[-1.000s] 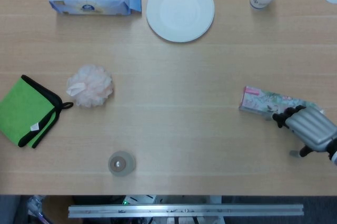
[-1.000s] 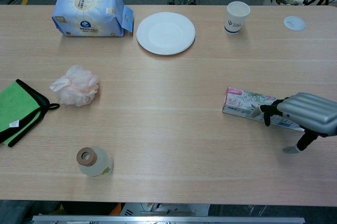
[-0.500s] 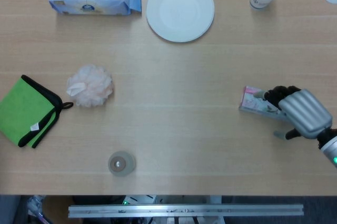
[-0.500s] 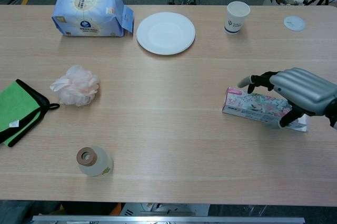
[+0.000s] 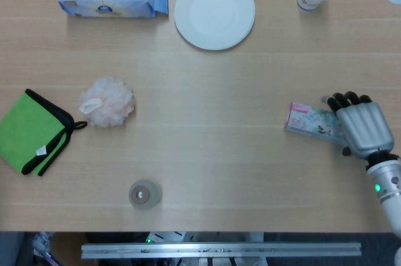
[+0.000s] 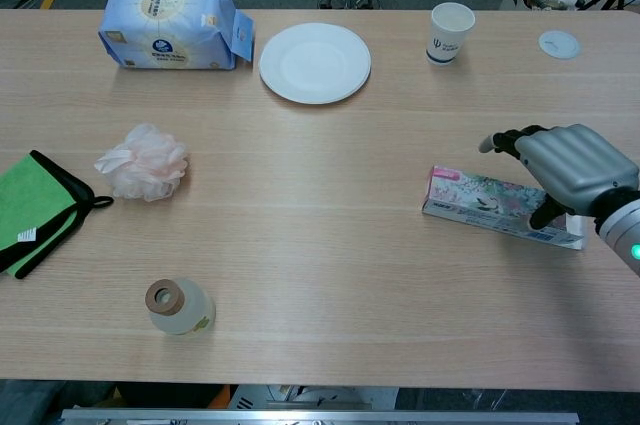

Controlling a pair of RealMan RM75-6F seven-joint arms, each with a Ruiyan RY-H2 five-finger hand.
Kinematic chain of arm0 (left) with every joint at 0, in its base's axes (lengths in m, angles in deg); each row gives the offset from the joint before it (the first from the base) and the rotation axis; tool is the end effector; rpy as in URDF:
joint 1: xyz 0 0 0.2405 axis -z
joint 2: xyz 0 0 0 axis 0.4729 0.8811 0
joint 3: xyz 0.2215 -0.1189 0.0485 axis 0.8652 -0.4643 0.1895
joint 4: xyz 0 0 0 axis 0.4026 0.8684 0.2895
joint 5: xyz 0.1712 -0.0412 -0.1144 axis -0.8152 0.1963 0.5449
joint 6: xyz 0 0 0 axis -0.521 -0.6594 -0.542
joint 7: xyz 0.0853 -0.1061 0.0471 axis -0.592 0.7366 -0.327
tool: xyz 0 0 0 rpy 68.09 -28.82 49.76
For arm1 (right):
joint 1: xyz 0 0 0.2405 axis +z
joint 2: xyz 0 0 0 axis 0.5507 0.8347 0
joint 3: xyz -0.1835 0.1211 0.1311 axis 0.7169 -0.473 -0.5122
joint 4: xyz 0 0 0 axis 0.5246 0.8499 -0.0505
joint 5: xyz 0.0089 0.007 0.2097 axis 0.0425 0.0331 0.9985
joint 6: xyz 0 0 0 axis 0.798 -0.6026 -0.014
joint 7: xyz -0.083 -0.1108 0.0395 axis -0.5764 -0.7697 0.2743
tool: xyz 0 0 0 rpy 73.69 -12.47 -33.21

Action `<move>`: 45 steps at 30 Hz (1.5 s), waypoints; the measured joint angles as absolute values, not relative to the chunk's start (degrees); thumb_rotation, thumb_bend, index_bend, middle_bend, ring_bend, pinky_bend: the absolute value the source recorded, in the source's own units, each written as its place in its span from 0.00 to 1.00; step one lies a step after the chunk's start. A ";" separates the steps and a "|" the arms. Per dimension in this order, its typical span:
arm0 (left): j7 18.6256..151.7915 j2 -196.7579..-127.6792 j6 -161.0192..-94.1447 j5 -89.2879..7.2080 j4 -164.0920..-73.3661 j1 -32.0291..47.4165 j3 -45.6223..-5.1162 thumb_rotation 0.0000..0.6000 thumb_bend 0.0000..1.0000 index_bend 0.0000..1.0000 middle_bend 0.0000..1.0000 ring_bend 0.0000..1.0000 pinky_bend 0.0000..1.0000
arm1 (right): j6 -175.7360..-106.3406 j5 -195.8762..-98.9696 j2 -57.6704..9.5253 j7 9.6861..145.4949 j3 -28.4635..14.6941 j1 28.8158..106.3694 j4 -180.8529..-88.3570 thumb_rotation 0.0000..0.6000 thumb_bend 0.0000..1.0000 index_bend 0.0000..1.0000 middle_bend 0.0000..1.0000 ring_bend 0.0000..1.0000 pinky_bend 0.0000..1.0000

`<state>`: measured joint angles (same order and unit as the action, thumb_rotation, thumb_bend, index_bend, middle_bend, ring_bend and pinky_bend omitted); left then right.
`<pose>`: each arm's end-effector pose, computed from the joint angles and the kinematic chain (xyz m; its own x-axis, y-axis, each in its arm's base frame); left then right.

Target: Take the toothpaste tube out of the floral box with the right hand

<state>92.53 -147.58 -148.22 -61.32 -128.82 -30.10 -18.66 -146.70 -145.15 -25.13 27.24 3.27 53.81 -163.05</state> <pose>-0.3676 0.1356 0.1530 0.3602 0.0549 0.9313 0.9120 0.1893 -0.3639 -0.2292 -0.2109 -0.0003 0.6322 -0.3721 0.6796 -0.7677 -0.1829 0.6141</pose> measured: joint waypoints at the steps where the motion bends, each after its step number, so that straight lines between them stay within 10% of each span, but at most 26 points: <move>1: 92.66 -147.62 -148.21 -61.33 -128.68 -30.12 -18.64 1.00 0.01 0.42 0.38 0.34 0.57 | -147.23 -143.22 -26.17 25.80 2.87 53.85 -163.23 1.00 0.03 0.22 0.25 0.21 0.30; 14: 93.83 -147.90 -148.06 -61.16 -127.67 -30.37 -18.55 1.00 0.01 0.42 0.38 0.34 0.57 | -152.62 -137.22 -37.93 22.41 -0.63 55.23 -156.21 1.00 0.03 0.22 0.25 0.21 0.30; 45: 95.15 -148.36 -147.79 -60.89 -126.30 -30.85 -18.51 1.00 0.01 0.42 0.38 0.34 0.57 | -148.51 -133.78 -41.82 26.36 -0.72 57.38 -149.01 1.00 0.12 0.34 0.42 0.36 0.47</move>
